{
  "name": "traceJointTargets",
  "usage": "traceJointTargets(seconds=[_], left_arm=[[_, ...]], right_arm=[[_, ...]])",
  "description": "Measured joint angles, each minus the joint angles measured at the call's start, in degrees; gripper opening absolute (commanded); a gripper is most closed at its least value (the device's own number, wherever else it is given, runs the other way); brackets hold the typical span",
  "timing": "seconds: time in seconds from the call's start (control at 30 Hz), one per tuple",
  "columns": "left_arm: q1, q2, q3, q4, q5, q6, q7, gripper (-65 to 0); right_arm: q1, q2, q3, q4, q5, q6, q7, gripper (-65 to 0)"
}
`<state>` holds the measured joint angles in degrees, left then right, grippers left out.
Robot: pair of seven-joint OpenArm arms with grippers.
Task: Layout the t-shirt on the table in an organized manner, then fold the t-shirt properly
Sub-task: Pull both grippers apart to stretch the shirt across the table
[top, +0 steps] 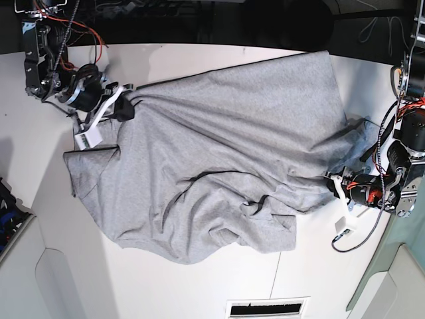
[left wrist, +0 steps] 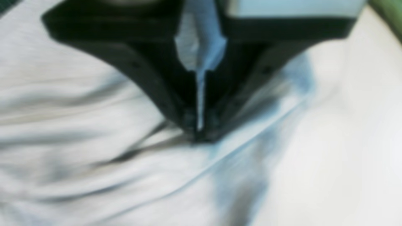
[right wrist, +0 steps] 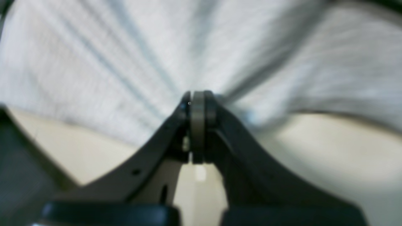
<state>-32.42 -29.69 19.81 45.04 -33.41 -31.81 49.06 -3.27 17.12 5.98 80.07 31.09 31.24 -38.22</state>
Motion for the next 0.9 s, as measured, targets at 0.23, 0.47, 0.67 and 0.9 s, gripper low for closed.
traceJointTargets(seconds=[0.23,0.47,0.67,0.9], left_arm=[[0.04,-3.06,0.11,6.82,-14.73,-3.69,4.48,-47.2],[4.15,-5.55,0.11,13.31,-19.63,-5.97,7.52,-47.2],[10.49,-6.67,0.04,19.67,-22.45,-7.52,8.66,-47.2],[18.08,-6.47,-3.80,24.59,-21.68,-7.58,8.85,-47.2]], right_arm=[[0.00,0.28,16.06,0.17,-0.02,-4.24,-5.77,-65.0],[0.09,0.63,19.56,-4.17,0.61,-4.26,-1.44,-39.6],[3.82,0.87,19.67,-15.04,1.14,-5.75,4.85,-39.6],[8.70,-1.31,19.80,-19.45,1.46,-2.51,3.87,-40.3]])
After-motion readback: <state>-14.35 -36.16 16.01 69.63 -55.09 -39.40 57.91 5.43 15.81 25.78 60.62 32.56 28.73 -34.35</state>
